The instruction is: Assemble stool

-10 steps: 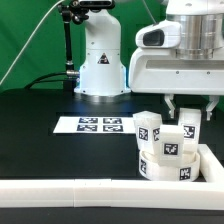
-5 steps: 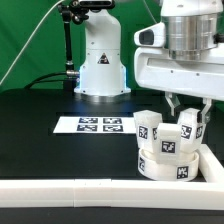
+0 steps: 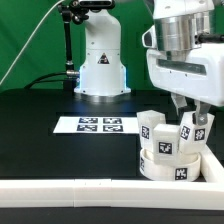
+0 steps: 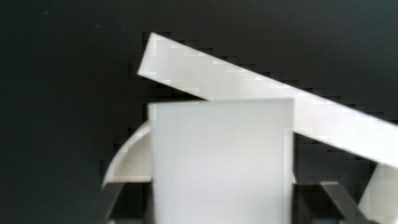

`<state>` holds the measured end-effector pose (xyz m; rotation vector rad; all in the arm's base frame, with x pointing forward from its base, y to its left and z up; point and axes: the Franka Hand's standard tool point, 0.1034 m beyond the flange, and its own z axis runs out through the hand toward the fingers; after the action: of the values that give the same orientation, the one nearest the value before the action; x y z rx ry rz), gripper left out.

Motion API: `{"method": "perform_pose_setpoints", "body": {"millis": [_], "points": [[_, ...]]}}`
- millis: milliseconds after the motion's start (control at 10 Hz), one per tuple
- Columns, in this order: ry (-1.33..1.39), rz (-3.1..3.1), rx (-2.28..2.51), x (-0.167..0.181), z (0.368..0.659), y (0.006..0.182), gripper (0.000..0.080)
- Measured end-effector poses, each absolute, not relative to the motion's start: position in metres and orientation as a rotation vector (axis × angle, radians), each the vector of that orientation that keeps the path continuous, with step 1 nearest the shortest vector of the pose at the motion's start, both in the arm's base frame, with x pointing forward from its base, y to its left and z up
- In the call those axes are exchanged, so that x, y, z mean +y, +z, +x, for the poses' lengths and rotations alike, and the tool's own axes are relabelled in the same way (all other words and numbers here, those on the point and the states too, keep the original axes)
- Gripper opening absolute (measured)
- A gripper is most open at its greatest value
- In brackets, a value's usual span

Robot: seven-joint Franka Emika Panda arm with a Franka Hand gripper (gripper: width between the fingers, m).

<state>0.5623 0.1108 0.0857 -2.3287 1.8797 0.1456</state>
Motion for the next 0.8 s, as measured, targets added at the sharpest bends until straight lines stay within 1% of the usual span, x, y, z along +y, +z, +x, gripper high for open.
{"method": "perform_pose_setpoints", "body": {"millis": [300,400,500,600,700,800], "points": [[0.153,-2.265,1.962,0.112,0.562,0.086,0.0337],[0.153,-2.326,1.921,0.116,0.563,0.088,0.0521],[0.132,-2.395,1.862,0.122,0.567,0.094,0.0613],[0.111,-2.437,1.793,0.126,0.568,0.097,0.0613],[0.11,-2.44,1.775,0.132,0.565,0.102,0.0642],[0.11,-2.477,1.703,0.132,0.563,0.106,0.0642]]}}
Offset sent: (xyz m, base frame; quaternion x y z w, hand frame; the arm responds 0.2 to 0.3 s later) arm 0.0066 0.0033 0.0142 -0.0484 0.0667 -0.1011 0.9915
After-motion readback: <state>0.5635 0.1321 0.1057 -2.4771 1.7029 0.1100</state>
